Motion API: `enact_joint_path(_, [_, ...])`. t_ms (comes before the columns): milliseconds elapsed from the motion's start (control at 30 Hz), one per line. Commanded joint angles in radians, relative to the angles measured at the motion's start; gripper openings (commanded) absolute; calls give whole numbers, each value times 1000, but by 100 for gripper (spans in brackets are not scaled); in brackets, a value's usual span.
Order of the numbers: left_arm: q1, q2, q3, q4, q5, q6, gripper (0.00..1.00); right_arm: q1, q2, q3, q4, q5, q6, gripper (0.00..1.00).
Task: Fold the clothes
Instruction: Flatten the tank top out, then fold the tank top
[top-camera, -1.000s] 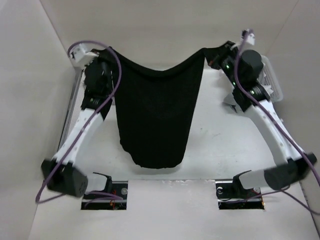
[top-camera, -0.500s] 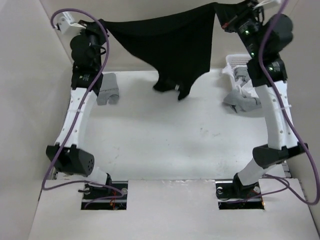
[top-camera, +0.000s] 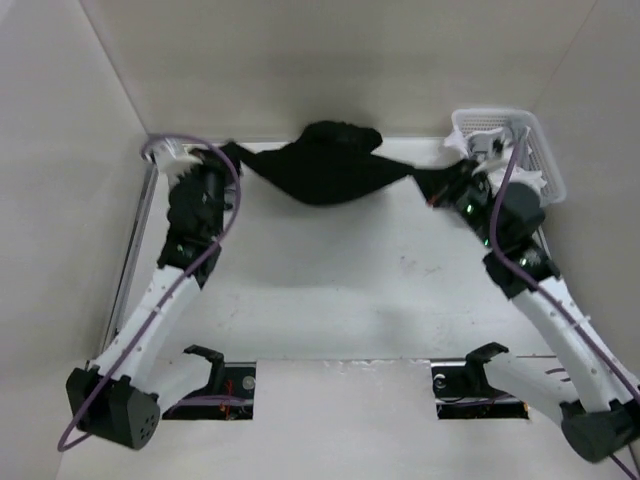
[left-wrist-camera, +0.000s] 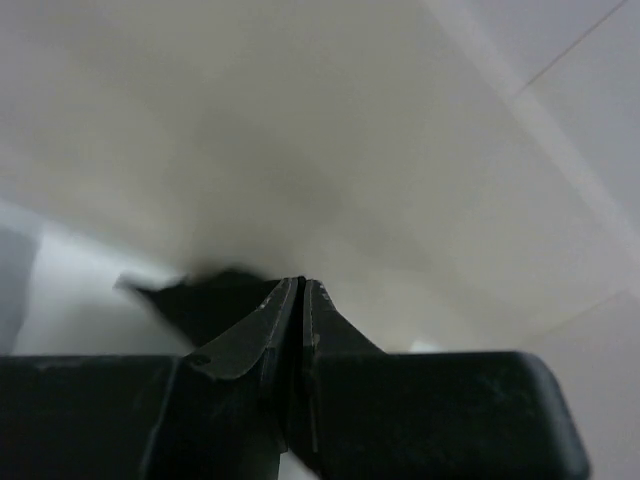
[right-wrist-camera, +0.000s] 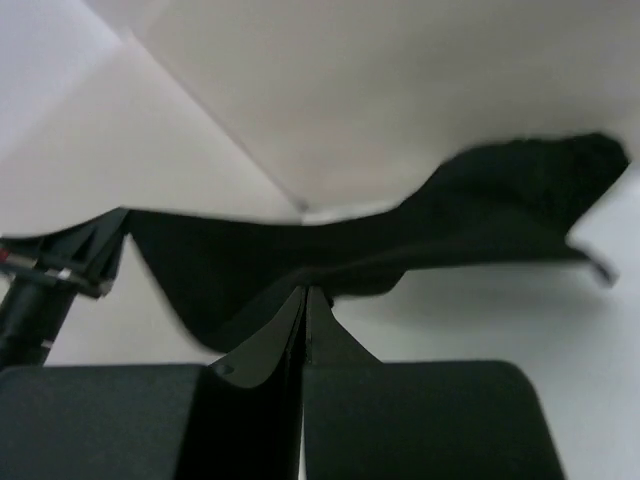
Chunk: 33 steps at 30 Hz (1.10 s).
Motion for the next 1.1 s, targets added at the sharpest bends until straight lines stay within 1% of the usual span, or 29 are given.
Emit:
enact_joint_path(0, [-54, -199, -278, -19, -119, -4, 1, 114, -194, -235, 43, 63, 3, 0])
enact_joint_path(67, [-65, -367, -414, -119, -167, -19, 1, 199, -310, -390, -20, 93, 18, 0])
enact_joint_path(100, [-74, -455, -461, -195, -182, -34, 1, 252, -373, -460, -64, 115, 47, 0])
enact_joint_path(167, [-98, -622, -521, -378, -193, -68, 1, 366, -493, -586, -148, 170, 121, 0])
enact_joint_path(233, [-132, -746, -559, -556, -187, -119, 1, 469, -587, -660, -249, 224, 191, 0])
enact_joint_path(300, [-175, -842, -594, -732, -179, -197, 1, 573, -670, -697, -362, 297, 271, 0])
enact_joint_path(367, [-221, -899, -619, -861, -178, -270, 1, 676, -714, -696, -451, 369, 331, 0])
enact_joint_path(433, [-249, -932, -631, -920, -208, -310, 1, 760, -713, -677, -480, 449, 362, 0])
enact_joint_path(500, [-256, -924, -631, -885, -248, -311, 1, 813, -650, -658, -447, 520, 358, 0])
enact_joint_path(567, [-256, -846, -612, -789, -270, -285, 1, 810, -540, -625, -390, 538, 313, 0])
enact_joint_path(600, [-256, -784, -598, -723, -276, -260, 1, 770, -455, -601, -340, 529, 280, 0])
enact_joint_path(633, [-253, -734, -587, -663, -279, -236, 1, 740, -410, -590, -304, 520, 259, 0])
enact_joint_path(733, [-210, -512, -541, -363, -280, -122, 2, 553, -244, -546, -100, 419, 140, 0])
enact_joint_path(767, [-183, -426, -517, -263, -268, -92, 2, 472, -193, -520, -42, 367, 112, 0])
enact_joint_path(833, [-117, -246, -445, -117, -242, -64, 2, 320, -89, -460, 61, 251, 81, 0])
enact_joint_path(933, [-23, 36, -297, 15, -178, -54, 2, 128, 90, -357, 193, 129, 80, 0])
enact_joint_path(1067, [73, 369, -72, 101, -113, -73, 2, -24, 348, -187, 276, 48, 89, 0])
